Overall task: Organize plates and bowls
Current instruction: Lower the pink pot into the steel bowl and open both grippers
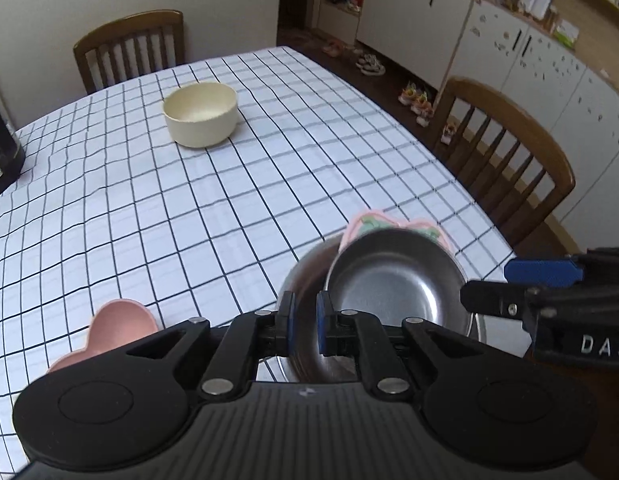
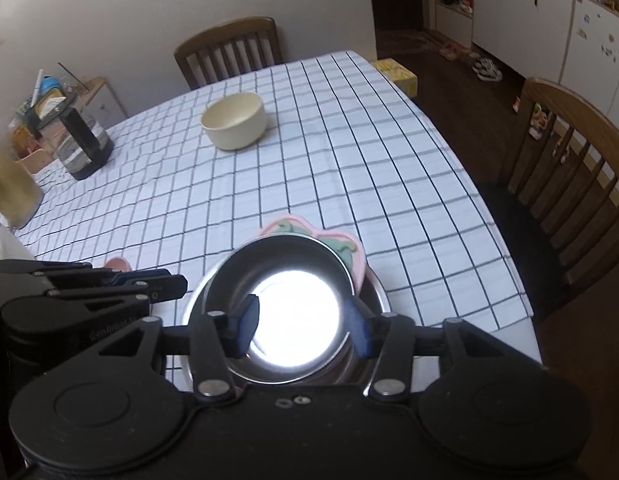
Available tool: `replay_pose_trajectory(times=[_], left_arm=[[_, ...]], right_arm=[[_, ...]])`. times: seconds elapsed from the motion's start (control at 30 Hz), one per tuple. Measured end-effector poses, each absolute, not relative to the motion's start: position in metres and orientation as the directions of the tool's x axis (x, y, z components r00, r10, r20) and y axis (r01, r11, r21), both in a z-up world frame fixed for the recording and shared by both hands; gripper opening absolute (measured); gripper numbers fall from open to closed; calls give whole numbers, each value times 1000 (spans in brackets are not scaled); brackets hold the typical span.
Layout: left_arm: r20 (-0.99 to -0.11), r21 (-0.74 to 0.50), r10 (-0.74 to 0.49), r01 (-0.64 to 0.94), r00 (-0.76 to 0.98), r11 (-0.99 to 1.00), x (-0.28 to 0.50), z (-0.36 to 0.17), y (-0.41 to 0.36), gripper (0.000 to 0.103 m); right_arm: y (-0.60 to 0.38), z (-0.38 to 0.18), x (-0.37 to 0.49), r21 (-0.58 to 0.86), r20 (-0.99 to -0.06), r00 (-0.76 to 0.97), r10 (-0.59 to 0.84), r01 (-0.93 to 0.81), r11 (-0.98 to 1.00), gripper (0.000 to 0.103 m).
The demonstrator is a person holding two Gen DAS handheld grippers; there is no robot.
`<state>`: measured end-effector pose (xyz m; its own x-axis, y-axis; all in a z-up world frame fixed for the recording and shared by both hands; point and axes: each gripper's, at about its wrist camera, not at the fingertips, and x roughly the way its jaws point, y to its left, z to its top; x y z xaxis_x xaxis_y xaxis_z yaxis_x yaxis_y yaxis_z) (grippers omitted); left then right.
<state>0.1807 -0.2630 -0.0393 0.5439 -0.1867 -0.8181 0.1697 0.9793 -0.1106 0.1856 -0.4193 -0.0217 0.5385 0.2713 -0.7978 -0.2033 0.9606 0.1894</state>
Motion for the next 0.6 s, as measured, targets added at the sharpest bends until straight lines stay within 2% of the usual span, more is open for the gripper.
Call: replay_pose_trajectory(times=[0.27,0.4,0.47,0.6], left_arm=[[-777,-117,-186,152,602,981,175,-13,-249,12],[-764,-108,-173,140,622,984,179,-6,-246,15],[-760,-107,-167,132,629,985,183,-4,-246,17],[-748,-101,-160,128,644,987,195,0,-244,18]], right_arm=[[-407,1,183,169,-769,568,293,-261,950,64],[-402,9,190,165,-758,574,310,-290,943,66],[-398,13,195,160,-752,579,317,-306,939,72],[-394,20,210,144,-743,585,325,-335,931,77]])
